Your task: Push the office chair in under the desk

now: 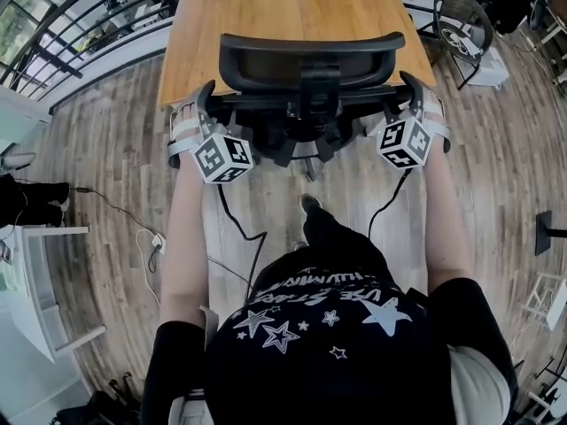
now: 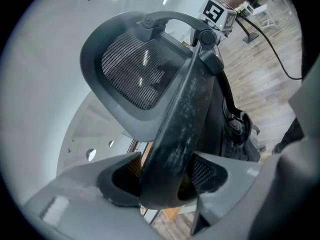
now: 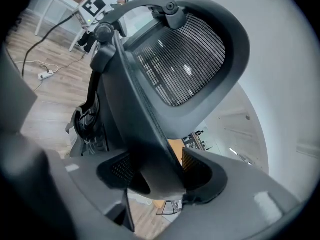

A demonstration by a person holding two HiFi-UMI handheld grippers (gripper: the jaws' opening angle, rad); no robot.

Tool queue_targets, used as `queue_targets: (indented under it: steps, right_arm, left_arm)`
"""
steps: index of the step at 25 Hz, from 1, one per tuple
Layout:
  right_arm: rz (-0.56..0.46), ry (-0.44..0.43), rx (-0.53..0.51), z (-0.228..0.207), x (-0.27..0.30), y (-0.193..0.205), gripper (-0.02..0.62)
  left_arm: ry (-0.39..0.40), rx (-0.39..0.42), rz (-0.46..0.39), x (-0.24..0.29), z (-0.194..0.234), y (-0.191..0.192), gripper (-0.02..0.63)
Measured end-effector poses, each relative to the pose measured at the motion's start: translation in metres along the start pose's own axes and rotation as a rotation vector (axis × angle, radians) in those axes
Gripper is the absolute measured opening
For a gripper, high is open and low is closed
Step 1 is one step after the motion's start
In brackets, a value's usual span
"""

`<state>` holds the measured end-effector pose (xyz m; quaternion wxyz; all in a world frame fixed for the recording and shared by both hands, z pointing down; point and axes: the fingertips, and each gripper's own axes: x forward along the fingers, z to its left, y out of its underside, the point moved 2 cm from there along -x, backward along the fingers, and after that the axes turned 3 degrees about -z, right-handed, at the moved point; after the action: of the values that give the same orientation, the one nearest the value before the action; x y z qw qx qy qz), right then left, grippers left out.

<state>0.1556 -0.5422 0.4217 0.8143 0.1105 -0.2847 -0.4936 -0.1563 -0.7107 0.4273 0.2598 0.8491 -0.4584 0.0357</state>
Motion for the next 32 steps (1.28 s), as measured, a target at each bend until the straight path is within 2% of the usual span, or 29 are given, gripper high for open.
queue_targets:
  steps: [27, 32]
  right_arm:
    - [-0.041, 0.031, -0.012, 0.003, 0.015, 0.005, 0.272]
    - [-0.037, 0.05, -0.013, 0.005, 0.018, 0.005, 0.275]
  left_arm:
    - [-0.016, -0.006, 0.008, 0.016, -0.007, 0.004, 0.284]
    - [0.0, -0.029, 0.034, 0.018, -0.009, 0.006, 0.284]
